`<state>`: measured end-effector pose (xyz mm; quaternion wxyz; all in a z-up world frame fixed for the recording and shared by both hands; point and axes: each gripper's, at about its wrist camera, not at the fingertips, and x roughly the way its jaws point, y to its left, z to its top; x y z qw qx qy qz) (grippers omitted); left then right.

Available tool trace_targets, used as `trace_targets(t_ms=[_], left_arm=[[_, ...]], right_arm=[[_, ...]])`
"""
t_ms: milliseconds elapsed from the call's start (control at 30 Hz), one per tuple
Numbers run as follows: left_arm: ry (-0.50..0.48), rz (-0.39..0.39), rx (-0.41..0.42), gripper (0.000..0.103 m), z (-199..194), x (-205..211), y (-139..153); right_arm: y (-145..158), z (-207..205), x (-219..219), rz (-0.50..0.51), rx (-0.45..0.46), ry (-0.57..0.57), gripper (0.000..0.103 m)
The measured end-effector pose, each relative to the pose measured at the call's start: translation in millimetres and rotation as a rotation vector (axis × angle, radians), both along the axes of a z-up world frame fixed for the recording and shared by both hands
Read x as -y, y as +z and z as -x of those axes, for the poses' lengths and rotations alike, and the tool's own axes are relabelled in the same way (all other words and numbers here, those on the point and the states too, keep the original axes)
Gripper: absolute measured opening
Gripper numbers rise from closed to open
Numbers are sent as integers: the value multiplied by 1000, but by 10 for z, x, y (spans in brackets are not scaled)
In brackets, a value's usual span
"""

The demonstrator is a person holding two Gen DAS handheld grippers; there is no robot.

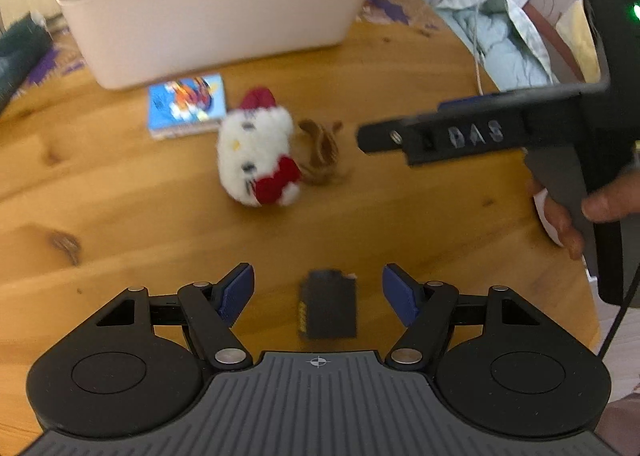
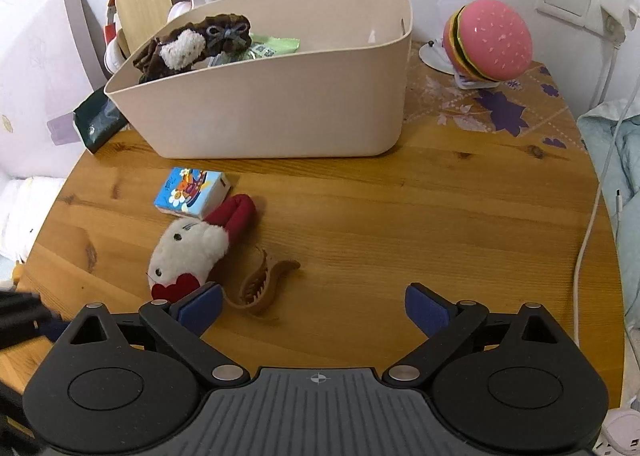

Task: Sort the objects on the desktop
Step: 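Move both open tools back toward the items left on the table, then grasp the small black item with the left tool while the right tool grasps the brown claw clip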

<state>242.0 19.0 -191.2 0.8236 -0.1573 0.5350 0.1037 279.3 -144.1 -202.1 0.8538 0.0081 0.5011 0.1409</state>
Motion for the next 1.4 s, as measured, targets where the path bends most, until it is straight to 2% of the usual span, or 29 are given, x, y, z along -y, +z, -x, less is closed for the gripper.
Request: trace_targets(t_ms=[267, 467, 600, 933, 1033, 1100, 1400], left_arm=[[-5, -20, -67, 72, 24, 59, -197], [8, -32, -67, 69, 25, -5, -241], [-4, -40, -77, 62, 13, -13, -280], [-2, -61, -57, 54, 49, -77, -282], [12, -75, -53, 45, 65, -106, -274], [29, -84, -50, 36, 77, -130, -261], [34, -78, -36, 35, 106, -147, -262]], right_arm=[[-67, -87, -74, 5, -8, -4, 100], [-112, -157, -187, 26, 8, 24, 99], [-160, -193, -279, 38, 13, 46, 92], [-354, -264, -400, 70, -31, 56, 75], [-362, -250, -455, 102, -10, 85, 71], [-358, -241, -468, 111, -6, 98, 59], [-330, -185, -351, 150, 21, 111, 18]])
